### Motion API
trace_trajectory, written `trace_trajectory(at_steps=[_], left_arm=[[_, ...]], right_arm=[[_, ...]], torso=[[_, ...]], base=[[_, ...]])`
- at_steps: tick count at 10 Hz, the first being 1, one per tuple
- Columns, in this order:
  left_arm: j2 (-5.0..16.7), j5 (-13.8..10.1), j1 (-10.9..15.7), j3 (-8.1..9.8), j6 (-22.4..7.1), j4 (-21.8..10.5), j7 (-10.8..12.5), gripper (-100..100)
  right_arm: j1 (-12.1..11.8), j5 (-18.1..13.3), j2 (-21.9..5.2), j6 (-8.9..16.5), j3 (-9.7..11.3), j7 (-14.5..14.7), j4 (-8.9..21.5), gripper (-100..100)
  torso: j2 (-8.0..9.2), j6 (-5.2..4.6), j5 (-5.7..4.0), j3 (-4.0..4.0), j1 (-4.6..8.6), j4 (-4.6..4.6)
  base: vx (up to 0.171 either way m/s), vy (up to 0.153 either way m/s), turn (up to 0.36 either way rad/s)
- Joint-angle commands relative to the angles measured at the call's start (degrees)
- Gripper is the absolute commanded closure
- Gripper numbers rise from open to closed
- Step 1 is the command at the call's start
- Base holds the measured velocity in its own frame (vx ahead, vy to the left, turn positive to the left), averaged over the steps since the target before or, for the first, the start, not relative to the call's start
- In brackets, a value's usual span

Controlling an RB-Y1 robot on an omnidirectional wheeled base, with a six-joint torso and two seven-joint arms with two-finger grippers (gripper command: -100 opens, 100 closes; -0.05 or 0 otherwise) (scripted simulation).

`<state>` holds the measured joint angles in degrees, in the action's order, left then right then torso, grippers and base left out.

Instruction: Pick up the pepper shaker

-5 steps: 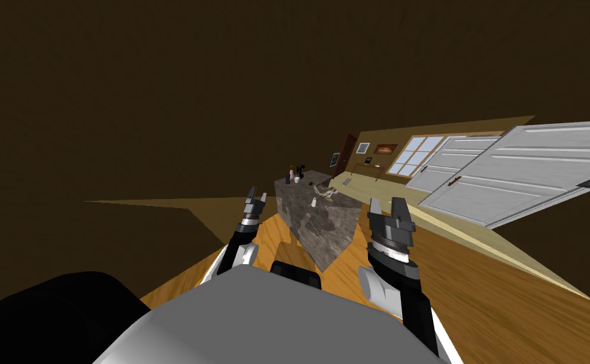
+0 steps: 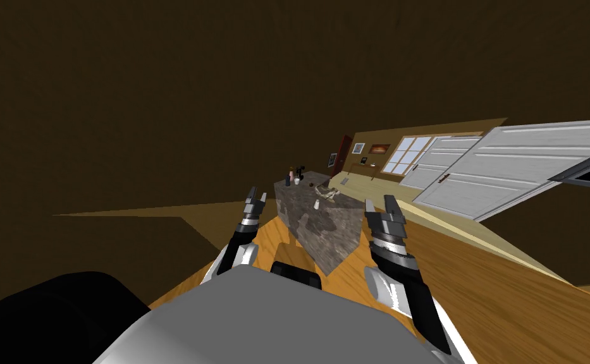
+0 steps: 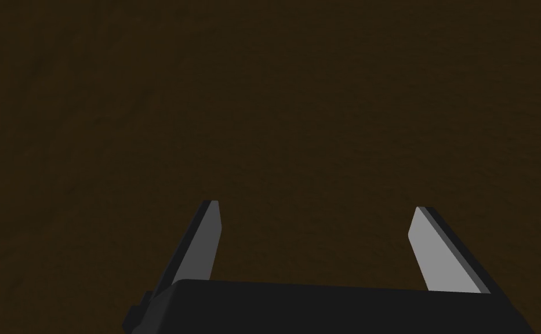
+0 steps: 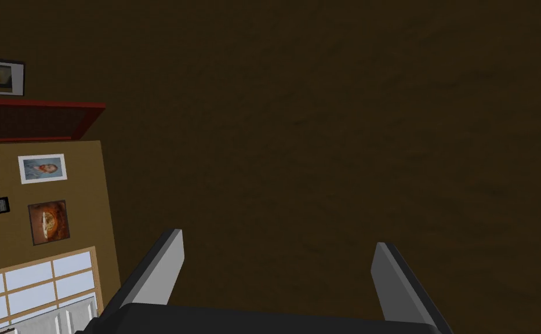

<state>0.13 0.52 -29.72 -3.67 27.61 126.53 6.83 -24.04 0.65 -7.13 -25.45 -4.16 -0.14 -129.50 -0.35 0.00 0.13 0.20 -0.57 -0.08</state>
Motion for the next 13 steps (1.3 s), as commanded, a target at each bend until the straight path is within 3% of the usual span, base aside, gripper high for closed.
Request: trace_trajectory(at_steps=[1,6,7,8,9,12,13], left_arm=[[0.0,0.0,0.0,0.00,0.0,0.0,0.0,0],[0.0,0.0,0.0,0.00,0.0,0.0,0.0,0],[0.0,0.0,0.0,0.00,0.0,0.0,0.0,0],[0.0,0.0,0.0,0.00,0.0,0.0,0.0,0],[0.0,0.0,0.0,0.00,0.0,0.0,0.0,0],[0.0,0.0,0.0,0.00,0.0,0.0,0.0,0],[0.0,0.0,0.0,0.00,0.0,0.0,0.0,0]], right_arm=[[0.3,0.4,-0.5,2.2,-0.4,-1.0,0.5,-100],[1.9,2.6,-2.7,9.7,-3.0,-6.3,1.7,-100],[1.9,2.6,-2.7,11.1,-3.0,-6.3,1.7,-100],[2.6,3.5,-3.4,13.0,-4.0,-8.3,2.2,-100],[2.6,3.5,-3.4,14.6,-4.0,-8.3,2.2,-100],[3.9,5.4,-4.6,19.4,-6.1,-12.7,3.0,-100],[3.9,5.4,-4.6,21.3,-6.1,-12.7,3.0,-100]], torso=[[0.00,0.00,0.00,0.00,0.00,0.00],[0.16,0.01,-0.04,-0.09,0.21,0.03],[0.06,0.00,-0.04,-0.04,0.16,0.02],[0.10,0.01,-0.03,-0.05,0.16,0.02],[0.10,0.00,-0.01,-0.05,0.03,0.02],[0.15,0.01,-0.02,-0.08,0.13,0.03],[0.12,0.01,0.01,-0.07,-0.06,0.02]], base=[[0.050,0.106,-0.035],[0.046,0.106,-0.059],[0.055,0.114,-0.048],[0.052,0.153,-0.083],[0.041,0.135,-0.062],[0.045,0.146,-0.077],[0.052,0.160,-0.062]])
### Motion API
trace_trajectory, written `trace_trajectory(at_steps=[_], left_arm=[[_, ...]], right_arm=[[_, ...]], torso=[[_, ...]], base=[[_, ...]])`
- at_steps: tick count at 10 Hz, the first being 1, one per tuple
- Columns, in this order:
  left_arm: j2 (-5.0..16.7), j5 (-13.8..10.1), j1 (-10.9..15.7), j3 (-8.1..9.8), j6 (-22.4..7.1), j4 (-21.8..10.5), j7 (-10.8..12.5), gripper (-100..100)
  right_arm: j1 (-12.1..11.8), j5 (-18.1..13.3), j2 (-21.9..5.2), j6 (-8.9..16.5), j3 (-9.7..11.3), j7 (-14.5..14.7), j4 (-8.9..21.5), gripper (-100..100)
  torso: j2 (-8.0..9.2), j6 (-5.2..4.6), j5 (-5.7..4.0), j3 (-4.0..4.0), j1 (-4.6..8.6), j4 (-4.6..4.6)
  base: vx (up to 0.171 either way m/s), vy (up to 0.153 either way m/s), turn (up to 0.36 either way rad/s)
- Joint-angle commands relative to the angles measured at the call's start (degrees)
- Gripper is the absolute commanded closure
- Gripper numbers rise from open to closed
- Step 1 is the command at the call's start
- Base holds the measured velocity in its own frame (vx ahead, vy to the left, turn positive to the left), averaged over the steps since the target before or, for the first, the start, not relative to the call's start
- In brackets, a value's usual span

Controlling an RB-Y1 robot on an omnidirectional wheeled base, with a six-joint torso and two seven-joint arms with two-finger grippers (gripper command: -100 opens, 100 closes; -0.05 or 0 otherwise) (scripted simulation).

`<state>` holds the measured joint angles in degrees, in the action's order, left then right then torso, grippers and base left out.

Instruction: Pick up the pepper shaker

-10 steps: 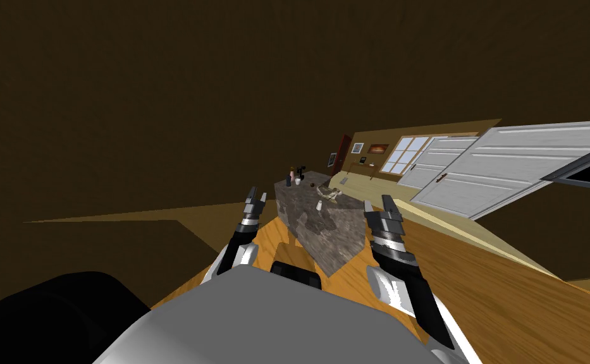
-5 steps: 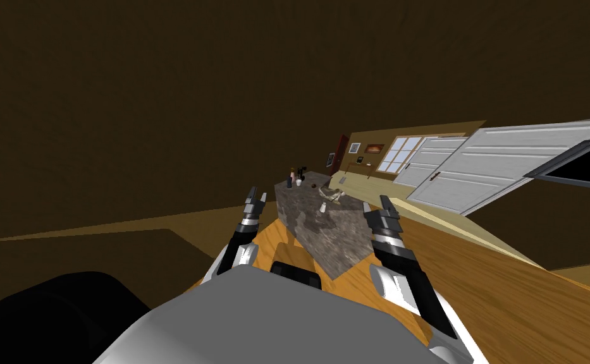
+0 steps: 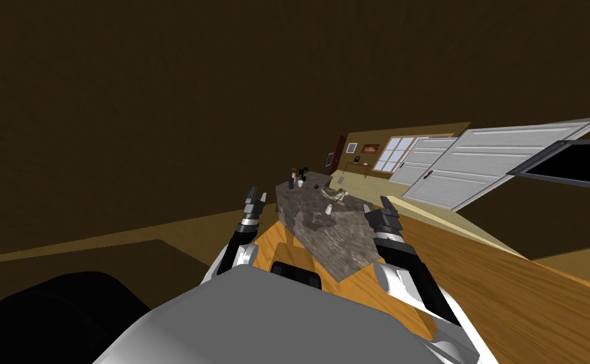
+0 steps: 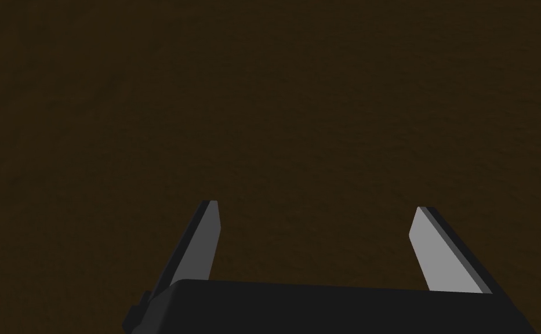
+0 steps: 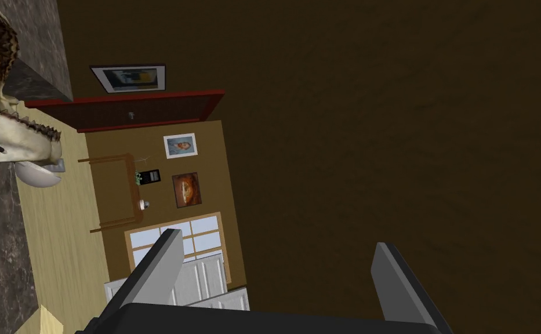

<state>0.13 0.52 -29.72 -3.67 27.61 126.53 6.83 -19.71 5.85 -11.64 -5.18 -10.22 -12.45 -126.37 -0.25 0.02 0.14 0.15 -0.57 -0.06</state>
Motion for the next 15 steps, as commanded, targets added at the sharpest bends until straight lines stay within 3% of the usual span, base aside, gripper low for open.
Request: trace_trajectory(at_steps=[1,2,4,7,9,12,14,15], left_arm=[[0.0,0.0,0.0,0.00,0.0,0.0,0.0,0],[0.0,0.0,0.0,0.01,0.0,0.0,0.0,0],[0.0,0.0,0.0,0.01,0.0,0.0,0.0,0],[0.0,0.0,0.0,0.00,0.0,0.0,0.0,0],[0.0,0.0,0.0,0.00,0.0,0.0,0.0,0],[0.0,0.0,0.0,0.01,0.0,0.0,0.0,0],[0.0,0.0,0.0,0.00,0.0,0.0,0.0,0],[0.0,0.0,0.0,0.01,0.0,0.0,0.0,0]], right_arm=[[-0.4,0.2,0.0,1.6,-0.1,-0.4,-0.1,-100],[0.3,1.1,-0.6,3.9,-1.2,-2.7,0.4,-100],[0.3,1.1,-0.6,5.4,-1.2,-2.7,0.4,-100],[1.9,3.2,-1.8,11.0,-3.4,-7.3,1.4,-100],[1.9,3.2,-1.8,13.5,-3.4,-7.3,1.4,-100],[3.7,5.5,-2.9,19.0,-5.5,-12.1,2.6,-100],[3.7,5.5,-2.9,21.9,-5.5,-12.1,2.6,-100],[4.7,6.6,-3.5,23.5,-6.5,-14.4,3.3,-100]], torso=[[0.00,0.00,0.00,0.00,0.00,0.00],[0.05,0.00,-0.07,-0.03,0.32,0.01],[0.01,0.00,-0.07,-0.01,0.28,0.00],[0.00,0.00,-0.04,0.01,0.15,0.00],[0.01,0.00,-0.02,0.00,0.09,0.00],[0.03,0.01,-0.05,-0.02,0.24,0.01],[-0.02,0.00,-0.02,0.02,0.12,-0.01],[0.06,0.01,-0.07,-0.03,0.35,0.01]], base=[[0.033,0.054,-0.004],[0.044,0.086,-0.108],[0.039,0.072,-0.022],[0.056,0.137,-0.093],[0.028,0.099,-0.033],[0.048,0.116,-0.095],[0.032,0.102,-0.033],[0.035,0.088,-0.112]])
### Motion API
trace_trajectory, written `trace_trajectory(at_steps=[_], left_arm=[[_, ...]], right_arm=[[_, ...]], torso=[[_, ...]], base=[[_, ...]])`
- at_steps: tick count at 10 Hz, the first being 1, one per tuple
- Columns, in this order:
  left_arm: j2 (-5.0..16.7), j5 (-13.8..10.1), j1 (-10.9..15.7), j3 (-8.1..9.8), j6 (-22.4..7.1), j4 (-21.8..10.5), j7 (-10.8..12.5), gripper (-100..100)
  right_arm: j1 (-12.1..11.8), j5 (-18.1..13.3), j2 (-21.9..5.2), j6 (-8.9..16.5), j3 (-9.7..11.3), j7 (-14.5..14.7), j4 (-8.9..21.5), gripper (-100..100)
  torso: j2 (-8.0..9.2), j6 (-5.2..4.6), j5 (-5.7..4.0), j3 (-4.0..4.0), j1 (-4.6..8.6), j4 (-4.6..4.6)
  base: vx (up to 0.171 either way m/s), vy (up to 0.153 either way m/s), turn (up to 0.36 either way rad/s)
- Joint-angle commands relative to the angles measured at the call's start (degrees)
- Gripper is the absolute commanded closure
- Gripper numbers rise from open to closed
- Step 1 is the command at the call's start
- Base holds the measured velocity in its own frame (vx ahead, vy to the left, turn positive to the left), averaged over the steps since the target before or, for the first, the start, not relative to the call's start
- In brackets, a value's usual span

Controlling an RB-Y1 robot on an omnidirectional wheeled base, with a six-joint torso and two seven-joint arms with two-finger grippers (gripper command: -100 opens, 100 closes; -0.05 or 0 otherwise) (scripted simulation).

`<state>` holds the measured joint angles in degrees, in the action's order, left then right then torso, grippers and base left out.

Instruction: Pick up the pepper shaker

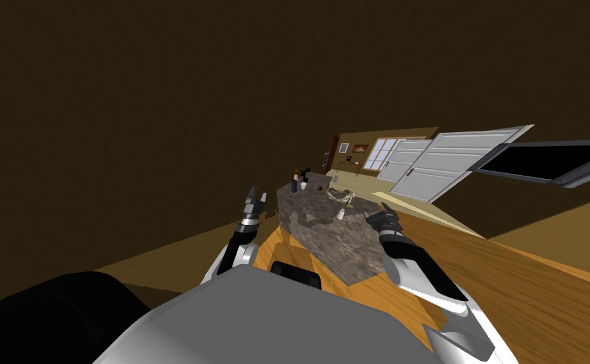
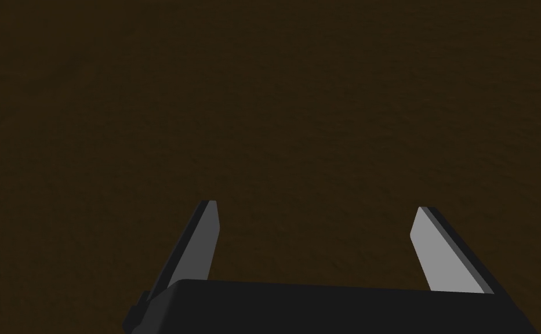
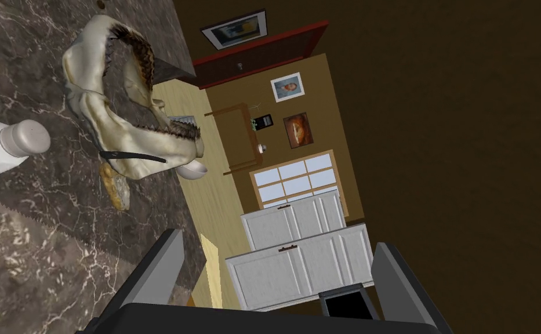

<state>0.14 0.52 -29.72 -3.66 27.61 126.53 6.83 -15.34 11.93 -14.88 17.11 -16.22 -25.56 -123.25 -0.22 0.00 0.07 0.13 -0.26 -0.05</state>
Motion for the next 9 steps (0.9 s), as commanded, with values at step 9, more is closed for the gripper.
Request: trace_trajectory(at_steps=[9], left_arm=[[0.0,0.0,0.0,0.00,0.0,0.0,0.0,0]], right_arm=[[3.6,4.1,-1.8,14.7,-3.0,-8.1,2.7,-100]], torso=[[0.01,0.03,-0.01,0.00,0.13,0.00]], base=[[0.034,0.076,-0.063]])
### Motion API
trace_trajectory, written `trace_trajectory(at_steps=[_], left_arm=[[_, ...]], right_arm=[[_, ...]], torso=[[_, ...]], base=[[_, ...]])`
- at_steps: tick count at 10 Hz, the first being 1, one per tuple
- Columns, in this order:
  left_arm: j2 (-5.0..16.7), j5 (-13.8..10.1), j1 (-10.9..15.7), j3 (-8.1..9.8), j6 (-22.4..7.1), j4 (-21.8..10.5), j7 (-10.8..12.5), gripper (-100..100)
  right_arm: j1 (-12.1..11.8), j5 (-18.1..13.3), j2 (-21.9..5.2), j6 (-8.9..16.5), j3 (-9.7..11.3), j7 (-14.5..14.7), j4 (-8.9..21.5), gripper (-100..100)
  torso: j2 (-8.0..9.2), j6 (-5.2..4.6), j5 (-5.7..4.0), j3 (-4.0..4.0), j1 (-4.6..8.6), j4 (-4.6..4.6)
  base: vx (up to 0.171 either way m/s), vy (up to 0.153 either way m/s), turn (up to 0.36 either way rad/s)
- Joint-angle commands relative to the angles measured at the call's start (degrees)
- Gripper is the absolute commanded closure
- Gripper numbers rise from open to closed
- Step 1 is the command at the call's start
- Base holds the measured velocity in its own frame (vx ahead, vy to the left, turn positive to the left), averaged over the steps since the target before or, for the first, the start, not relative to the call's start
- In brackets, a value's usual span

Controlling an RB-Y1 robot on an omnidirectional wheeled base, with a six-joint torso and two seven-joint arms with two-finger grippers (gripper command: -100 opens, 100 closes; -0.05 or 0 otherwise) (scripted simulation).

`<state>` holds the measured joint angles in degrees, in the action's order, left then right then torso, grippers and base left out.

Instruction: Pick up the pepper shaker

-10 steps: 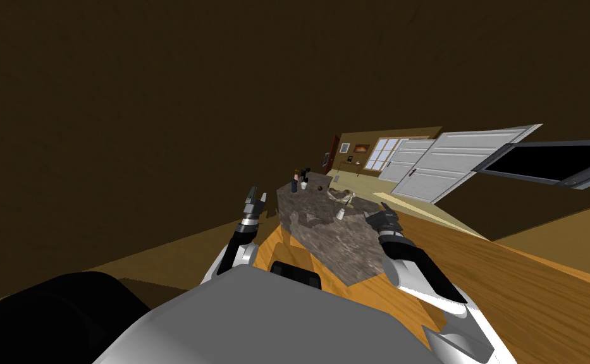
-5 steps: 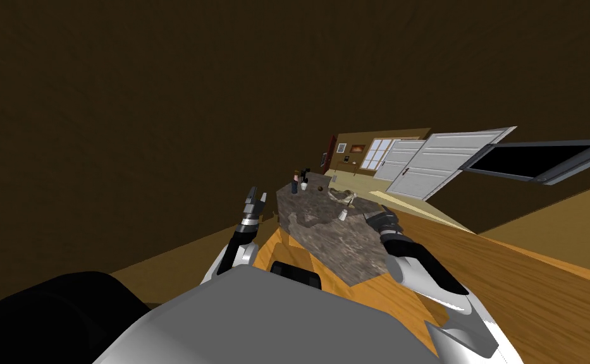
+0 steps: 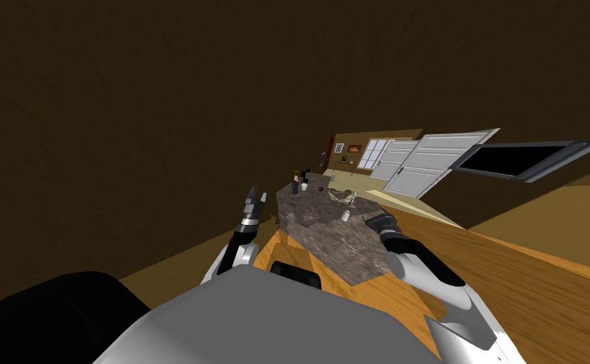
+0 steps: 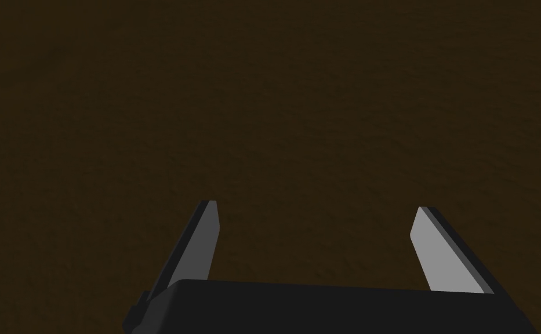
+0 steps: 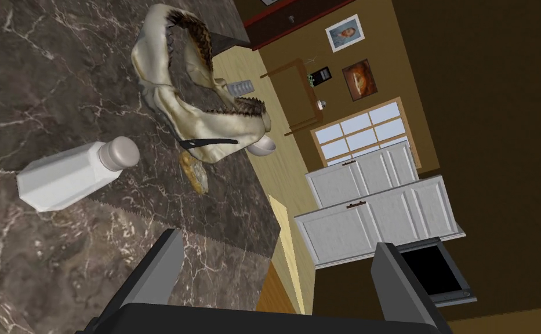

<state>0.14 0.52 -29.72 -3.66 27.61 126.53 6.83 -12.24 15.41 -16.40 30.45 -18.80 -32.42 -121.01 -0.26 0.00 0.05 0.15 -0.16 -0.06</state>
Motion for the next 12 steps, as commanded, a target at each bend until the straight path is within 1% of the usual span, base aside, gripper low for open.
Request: trace_trajectory(at_steps=[1,2,3,4,5,6,7,8,9,10,11,12], left_arm=[[0.0,0.0,0.0,0.00,0.0,0.0,0.0,0],[0.0,0.0,0.0,0.00,0.0,0.0,0.0,0],[0.0,0.0,0.0,0.00,0.0,0.0,0.0,0],[0.0,0.0,0.0,0.00,0.0,0.0,0.0,0],[0.0,0.0,0.0,0.00,0.0,0.0,0.0,0],[0.0,0.0,0.0,0.00,0.0,0.0,0.0,0],[0.0,0.0,0.0,0.00,0.0,0.0,0.0,0],[0.0,0.0,0.0,0.00,0.0,0.0,0.0,0],[0.0,0.0,0.0,0.00,0.0,0.0,0.0,0],[0.0,0.0,0.0,0.00,0.0,0.0,0.0,0],[0.0,0.0,0.0,0.00,0.0,0.0,0.0,0],[0.0,0.0,0.0,0.00,0.0,0.0,0.0,0]], right_arm=[[0.5,0.6,-0.3,2.9,-0.4,-1.2,0.5,-100],[0.5,0.6,-0.3,3.5,-0.4,-1.2,0.5,-100],[1.7,1.8,-0.8,5.8,-1.1,-3.4,1.5,-100],[1.7,1.8,-0.8,7.3,-1.1,-3.4,1.5,-100],[1.7,1.8,-0.8,7.8,-1.1,-3.4,1.5,-100],[3.0,3.1,-1.3,9.8,-1.7,-5.5,2.6,-100],[3.0,3.1,-1.3,11.3,-1.7,-5.5,2.6,-100],[3.0,3.1,-1.3,12.1,-1.7,-5.5,2.6,-100],[4.3,4.3,-1.7,14.2,-2.2,-7.5,3.7,-100],[4.3,4.3,-1.7,15.7,-2.2,-7.5,3.7,-100],[4.3,4.3,-1.7,16.4,-2.2,-7.5,3.7,-100],[5.6,5.5,-2.1,18.7,-2.6,-9.4,4.9,-100]], torso=[[0.00,0.00,0.00,0.00,0.00,0.00],[-0.01,0.02,0.01,0.01,-0.03,-0.01],[0.06,0.03,-0.01,-0.03,0.07,0.01],[0.03,0.00,-0.01,-0.01,0.03,0.00],[0.01,0.02,0.00,0.00,0.01,0.00],[0.06,0.03,-0.01,-0.03,0.10,0.01],[0.00,0.00,0.00,0.00,0.01,0.00],[-0.02,0.03,0.01,0.02,0.01,-0.01],[0.05,0.03,-0.02,-0.02,0.14,0.00],[0.03,0.00,-0.02,-0.01,0.13,0.00],[0.02,0.02,-0.02,0.00,0.10,0.00],[0.06,0.03,-0.03,-0.03,0.16,0.01]], base=[[0.045,0.081,-0.080],[0.015,0.043,0.008],[0.035,0.063,-0.116],[0.039,0.070,-0.081],[0.017,0.038,0.010],[0.043,0.073,-0.123],[0.047,0.072,-0.084],[0.017,0.025,0.008],[0.032,0.041,-0.106],[0.037,0.048,-0.086],[0.018,0.026,-0.001],[0.040,0.039,-0.124]])
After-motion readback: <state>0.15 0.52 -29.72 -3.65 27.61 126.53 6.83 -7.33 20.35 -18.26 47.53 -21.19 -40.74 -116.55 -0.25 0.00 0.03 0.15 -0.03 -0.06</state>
